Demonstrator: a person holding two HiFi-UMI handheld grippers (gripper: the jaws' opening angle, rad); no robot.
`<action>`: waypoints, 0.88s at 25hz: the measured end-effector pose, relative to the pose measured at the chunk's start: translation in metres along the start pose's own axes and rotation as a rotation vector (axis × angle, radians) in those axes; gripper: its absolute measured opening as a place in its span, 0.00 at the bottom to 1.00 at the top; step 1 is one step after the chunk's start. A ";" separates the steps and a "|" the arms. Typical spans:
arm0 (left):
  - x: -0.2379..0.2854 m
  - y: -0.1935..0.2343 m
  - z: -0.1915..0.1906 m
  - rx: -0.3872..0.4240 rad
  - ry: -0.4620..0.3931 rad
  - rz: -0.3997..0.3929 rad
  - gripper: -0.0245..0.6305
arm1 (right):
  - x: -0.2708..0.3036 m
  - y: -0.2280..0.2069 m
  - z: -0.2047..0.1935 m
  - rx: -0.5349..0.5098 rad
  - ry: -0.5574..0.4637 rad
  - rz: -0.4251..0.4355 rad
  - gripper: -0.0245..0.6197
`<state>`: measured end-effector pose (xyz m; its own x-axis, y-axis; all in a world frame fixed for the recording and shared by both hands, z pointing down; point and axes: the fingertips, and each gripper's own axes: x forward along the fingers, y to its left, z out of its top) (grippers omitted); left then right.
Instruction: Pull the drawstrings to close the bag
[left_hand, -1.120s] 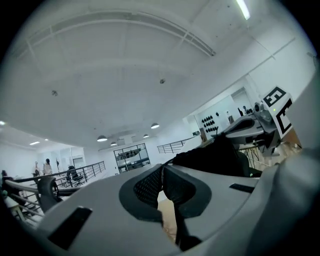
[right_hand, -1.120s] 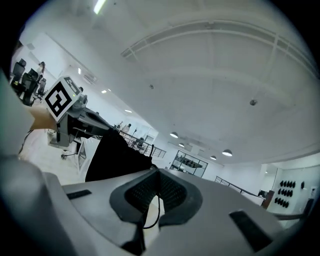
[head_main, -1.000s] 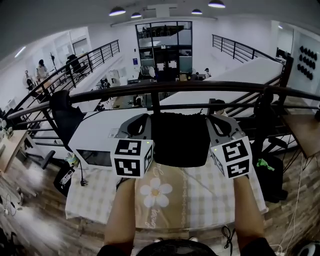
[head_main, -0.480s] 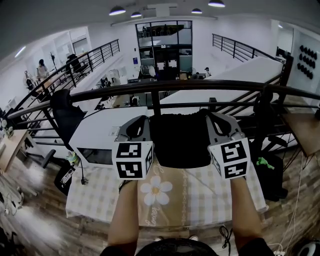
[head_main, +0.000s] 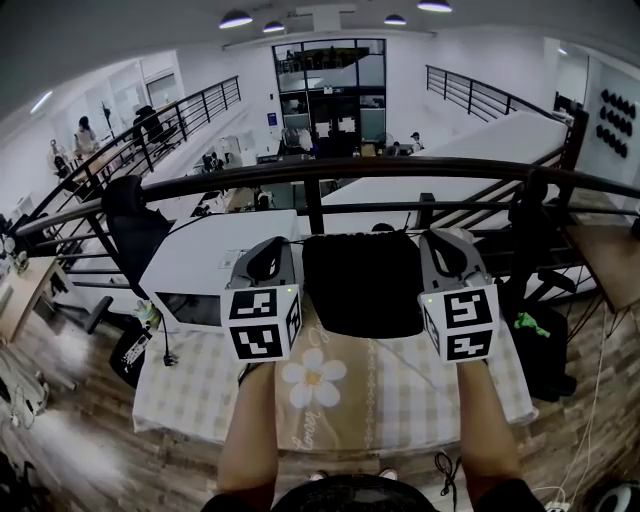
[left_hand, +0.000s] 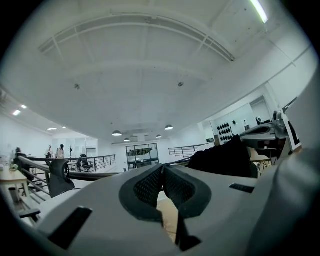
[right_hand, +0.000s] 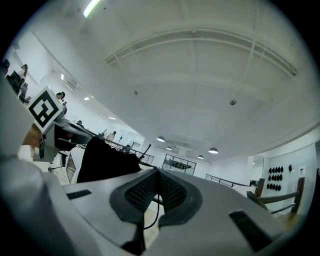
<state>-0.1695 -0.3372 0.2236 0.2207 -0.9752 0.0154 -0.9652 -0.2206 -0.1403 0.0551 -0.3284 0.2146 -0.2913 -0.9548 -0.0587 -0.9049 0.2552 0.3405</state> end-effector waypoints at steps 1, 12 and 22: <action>-0.001 0.002 -0.003 -0.006 0.004 0.004 0.08 | 0.000 -0.001 -0.002 0.004 0.003 -0.001 0.07; -0.006 0.025 -0.012 -0.056 0.011 0.031 0.08 | -0.003 -0.013 -0.014 0.045 0.015 -0.024 0.07; -0.012 0.040 -0.017 -0.074 -0.003 0.087 0.08 | -0.006 -0.026 -0.024 0.107 0.017 -0.059 0.07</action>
<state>-0.2133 -0.3345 0.2346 0.1360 -0.9907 0.0037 -0.9884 -0.1360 -0.0677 0.0880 -0.3329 0.2283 -0.2315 -0.9710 -0.0592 -0.9487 0.2119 0.2346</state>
